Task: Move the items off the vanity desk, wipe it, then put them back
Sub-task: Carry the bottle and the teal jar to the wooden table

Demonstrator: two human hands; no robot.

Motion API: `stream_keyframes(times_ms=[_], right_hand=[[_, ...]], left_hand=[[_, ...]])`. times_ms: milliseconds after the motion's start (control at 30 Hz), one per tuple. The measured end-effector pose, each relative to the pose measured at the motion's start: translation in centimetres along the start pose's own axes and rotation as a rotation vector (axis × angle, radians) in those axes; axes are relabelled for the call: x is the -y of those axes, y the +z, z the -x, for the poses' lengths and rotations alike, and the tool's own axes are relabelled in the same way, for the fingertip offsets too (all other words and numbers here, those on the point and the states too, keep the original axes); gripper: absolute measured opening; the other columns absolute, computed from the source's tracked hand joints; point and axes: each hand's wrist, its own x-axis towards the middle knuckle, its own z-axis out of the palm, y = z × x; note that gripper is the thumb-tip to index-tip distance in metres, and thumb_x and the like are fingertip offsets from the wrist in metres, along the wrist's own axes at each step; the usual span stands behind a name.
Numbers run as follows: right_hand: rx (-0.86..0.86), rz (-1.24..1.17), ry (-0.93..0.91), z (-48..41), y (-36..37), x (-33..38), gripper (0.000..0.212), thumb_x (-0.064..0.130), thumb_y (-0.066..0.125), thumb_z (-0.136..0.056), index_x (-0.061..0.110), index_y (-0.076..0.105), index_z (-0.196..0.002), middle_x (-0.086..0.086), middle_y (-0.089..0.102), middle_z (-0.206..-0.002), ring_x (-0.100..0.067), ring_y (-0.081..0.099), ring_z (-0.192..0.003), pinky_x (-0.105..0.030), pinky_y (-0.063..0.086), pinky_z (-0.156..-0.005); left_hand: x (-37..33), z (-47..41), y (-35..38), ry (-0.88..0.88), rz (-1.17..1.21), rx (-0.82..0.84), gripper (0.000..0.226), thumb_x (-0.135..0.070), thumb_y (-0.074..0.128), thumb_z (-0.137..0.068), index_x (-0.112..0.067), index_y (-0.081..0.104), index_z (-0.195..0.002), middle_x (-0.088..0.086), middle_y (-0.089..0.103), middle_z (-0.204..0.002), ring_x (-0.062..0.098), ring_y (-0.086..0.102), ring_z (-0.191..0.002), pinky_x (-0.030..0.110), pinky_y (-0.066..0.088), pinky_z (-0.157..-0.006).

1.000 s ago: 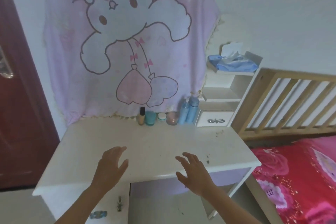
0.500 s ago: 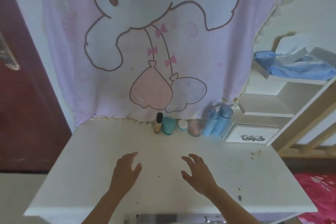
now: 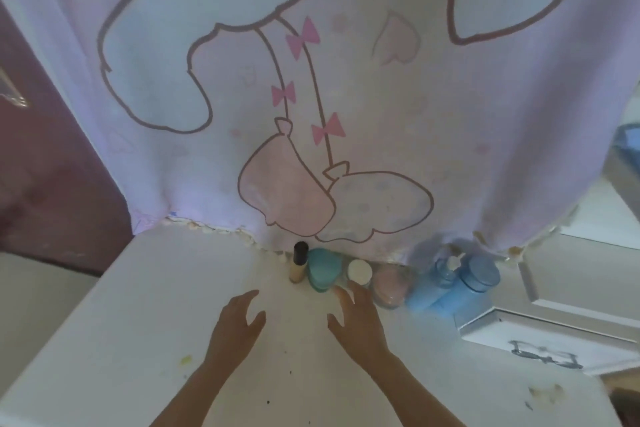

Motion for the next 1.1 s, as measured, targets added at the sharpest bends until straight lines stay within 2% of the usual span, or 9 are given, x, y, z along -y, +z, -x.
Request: stream_keyframes(times_ms=[133,300,400,467,567,667,900,1000,1100], right_hand=[[-0.072,0.045,-0.081,-3.3,0.2,0.3,0.073,0.038,0.088,-0.034,0.02,0.058,-0.099,-0.008,0.065,-0.093,-0.024,0.061,-0.088,-0.025,0.055,-0.061],[-0.007,-0.027,-0.035,-5.9,0.6,0.9,0.084,0.04,0.087,-0.029,0.021,0.048,-0.101,-0.004,0.066,-0.089,-0.018,0.067,-0.071,-0.017,0.051,-0.053],[-0.021,-0.064,0.018,-7.2,0.6,1.0,0.085,0.041,0.084,-0.031,0.021,0.047,-0.104,-0.005,0.066,-0.091,-0.02,0.068,-0.071,-0.019,0.051,-0.051],[-0.019,-0.12,0.019,-8.0,1.4,0.9,0.087,0.034,0.088,-0.036,0.02,0.047,-0.111,-0.009,0.064,-0.101,-0.027,0.067,-0.082,-0.026,0.054,-0.055],[0.021,-0.209,0.002,-8.4,2.3,0.9,0.074,0.022,0.076,-0.061,0.021,0.042,-0.127,-0.014,0.051,-0.124,-0.036,0.052,-0.112,-0.037,0.051,-0.08],[0.025,-0.227,0.045,-8.7,2.6,0.9,0.07,0.02,0.068,-0.071,0.021,0.038,-0.134,-0.008,0.039,-0.135,-0.029,0.04,-0.124,-0.033,0.043,-0.092],[0.116,-0.306,0.125,-9.0,2.6,1.4,0.072,0.016,0.065,-0.076,0.025,0.031,-0.139,-0.007,0.033,-0.134,-0.024,0.036,-0.125,-0.025,0.037,-0.096],[0.168,-0.298,0.127,-7.9,2.4,1.5,0.072,0.017,0.065,-0.077,0.025,0.03,-0.139,-0.009,0.033,-0.134,-0.025,0.038,-0.123,-0.023,0.035,-0.095],[0.183,-0.352,0.148,-6.6,1.3,1.5,0.075,0.017,0.068,-0.075,0.025,0.029,-0.139,-0.006,0.035,-0.129,-0.024,0.043,-0.118,-0.017,0.034,-0.091]], left_hand=[[-0.5,-1.4,0.5,0.008,-0.003,0.017,0.044,-0.019,0.058,-0.087,-0.019,0.046,-0.13,0.004,0.05,-0.129,0.02,0.047,-0.116,0.03,0.04,-0.096],[-2.6,-5.1,1.1,0.093,-0.004,0.148,0.052,-0.019,0.062,-0.084,-0.021,0.042,-0.132,-0.002,0.047,-0.131,0.016,0.045,-0.118,0.024,0.037,-0.097],[-4.6,-7.3,1.7,0.138,0.043,0.179,0.045,-0.016,0.063,-0.083,-0.015,0.049,-0.126,-0.005,0.055,-0.113,0.017,0.05,-0.107,0.02,0.038,-0.084],[-5.7,-8.1,1.8,0.133,0.084,0.187,0.028,-0.017,0.06,-0.085,-0.008,0.057,-0.112,-0.005,0.059,-0.094,0.017,0.053,-0.091,0.024,0.039,-0.073],[-5.8,-9.0,2.3,0.111,0.133,0.256,0.021,-0.023,0.06,-0.08,-0.018,0.056,-0.1,0.0,0.06,-0.094,0.015,0.054,-0.086,0.027,0.041,-0.075],[-5.1,-9.5,2.3,0.139,0.142,0.329,0.039,-0.027,0.06,-0.072,-0.016,0.056,-0.109,-0.007,0.058,-0.098,0.018,0.058,-0.096,0.024,0.042,-0.077],[-3.4,-10.1,1.9,0.174,0.072,0.402,0.043,-0.02,0.064,-0.083,-0.012,0.048,-0.122,0.001,0.056,-0.11,0.017,0.053,-0.102,0.022,0.037,-0.079],[-3.4,-9.2,1.1,0.168,0.01,0.442,0.051,-0.041,0.061,-0.071,-0.014,0.048,-0.112,0.003,0.054,-0.099,0.016,0.051,-0.088,0.023,0.034,-0.068],[-2.6,-8.0,0.4,0.171,0.035,0.454,0.063,-0.059,0.049,-0.052,-0.022,0.045,-0.102,0.006,0.059,-0.101,0.019,0.056,-0.089,0.027,0.041,-0.073]])
